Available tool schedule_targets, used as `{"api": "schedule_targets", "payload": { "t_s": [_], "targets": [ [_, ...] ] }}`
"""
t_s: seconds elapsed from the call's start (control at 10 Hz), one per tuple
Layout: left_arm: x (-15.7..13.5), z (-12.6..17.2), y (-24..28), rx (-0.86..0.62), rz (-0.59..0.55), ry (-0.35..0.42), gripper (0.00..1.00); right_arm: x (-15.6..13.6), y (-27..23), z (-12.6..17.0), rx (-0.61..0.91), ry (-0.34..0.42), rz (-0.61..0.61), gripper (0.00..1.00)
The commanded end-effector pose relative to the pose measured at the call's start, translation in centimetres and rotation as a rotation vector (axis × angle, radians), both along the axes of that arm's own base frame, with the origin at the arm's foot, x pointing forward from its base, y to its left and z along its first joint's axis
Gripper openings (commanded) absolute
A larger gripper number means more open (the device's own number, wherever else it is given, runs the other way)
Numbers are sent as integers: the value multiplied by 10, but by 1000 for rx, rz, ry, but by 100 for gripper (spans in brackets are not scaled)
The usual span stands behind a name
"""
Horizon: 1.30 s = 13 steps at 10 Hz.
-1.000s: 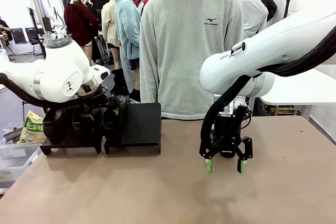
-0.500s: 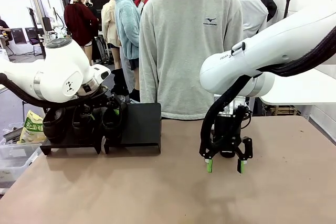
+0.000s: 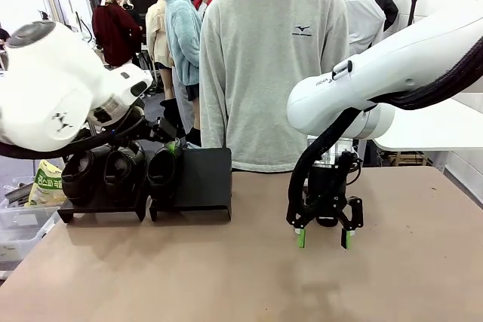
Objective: Organize the shoes by placing them on the stand.
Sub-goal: Pick up one Shoe and place it in the middle of the table.
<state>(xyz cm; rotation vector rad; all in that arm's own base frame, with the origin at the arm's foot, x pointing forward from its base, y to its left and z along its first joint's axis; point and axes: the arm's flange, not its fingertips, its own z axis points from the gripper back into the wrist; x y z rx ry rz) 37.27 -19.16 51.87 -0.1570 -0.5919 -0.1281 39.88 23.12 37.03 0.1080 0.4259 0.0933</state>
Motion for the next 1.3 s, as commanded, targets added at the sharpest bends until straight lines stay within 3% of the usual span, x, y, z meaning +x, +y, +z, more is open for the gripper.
{"api": "schedule_targets", "payload": {
  "t_s": [0.0,0.2,0.4,0.6,0.7,0.9,1.2],
  "targets": [
    [-39,-5,-2,28,-88,266,100,0,0,0,-7,-8,6,100],
    [-60,-23,-28,65,-249,528,100,0,0,0,-7,-8,6,100],
    [-60,-51,-50,69,-283,596,100,0,0,0,-7,-8,6,100],
    [-60,-57,-47,32,-267,625,100,0,0,0,-7,-8,6,100],
    [-52,-57,-40,1,-207,622,100,0,0,0,0,0,0,100],
    [-69,-65,-53,62,-267,620,100,2,-22,39,-55,-152,-106,100],
    [-69,-65,-53,62,-267,620,100,50,-33,80,-76,-290,-126,100]
  ]
}}
